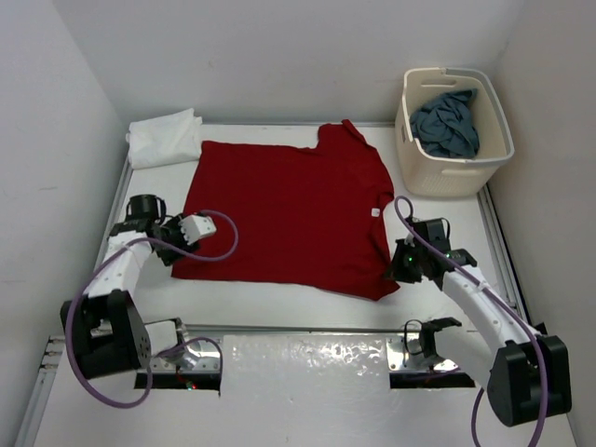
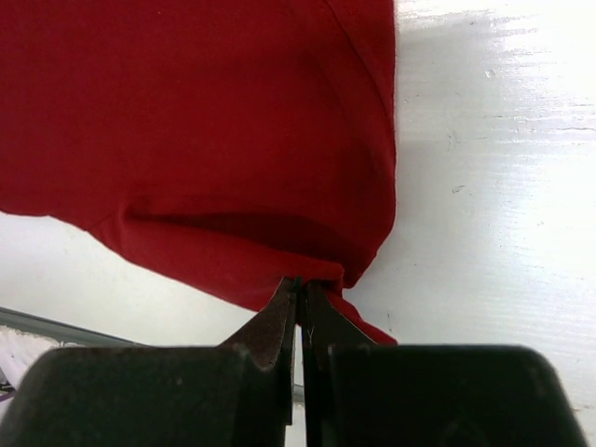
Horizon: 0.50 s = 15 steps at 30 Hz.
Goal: Fold and stack the t-shirts
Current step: Flatten out the tshirt
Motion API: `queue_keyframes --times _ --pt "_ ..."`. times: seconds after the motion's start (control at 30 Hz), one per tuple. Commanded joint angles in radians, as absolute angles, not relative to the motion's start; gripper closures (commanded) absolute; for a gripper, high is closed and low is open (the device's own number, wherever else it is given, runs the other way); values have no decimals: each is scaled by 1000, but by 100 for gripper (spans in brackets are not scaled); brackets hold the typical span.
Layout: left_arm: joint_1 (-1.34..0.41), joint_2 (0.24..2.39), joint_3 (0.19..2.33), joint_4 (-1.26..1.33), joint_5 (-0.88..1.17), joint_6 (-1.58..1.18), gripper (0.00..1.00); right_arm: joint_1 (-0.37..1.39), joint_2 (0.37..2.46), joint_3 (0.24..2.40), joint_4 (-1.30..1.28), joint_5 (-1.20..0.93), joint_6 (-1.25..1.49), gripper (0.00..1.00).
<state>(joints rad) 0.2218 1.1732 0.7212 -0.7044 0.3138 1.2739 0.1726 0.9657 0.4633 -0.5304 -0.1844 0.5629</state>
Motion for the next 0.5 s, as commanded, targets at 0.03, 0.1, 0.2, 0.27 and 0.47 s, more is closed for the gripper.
queue_keyframes --times 0.03,0.1,0.2,0.27,0.47 --pt "173 1277 744 -794 333 1584 50 176 979 472 -489 -187 546 100" --pt "154 1287 727 -856 310 1632 49 176 982 476 -489 -184 542 100" --pt "130 1278 661 -868 264 1670 49 176 1006 483 -486 -183 534 100" --pt "110 1284 620 -804 224 1652 49 176 1020 485 -477 -186 534 100" --pt "109 1342 604 -652 153 1537 60 176 1043 495 -480 -190 534 100"
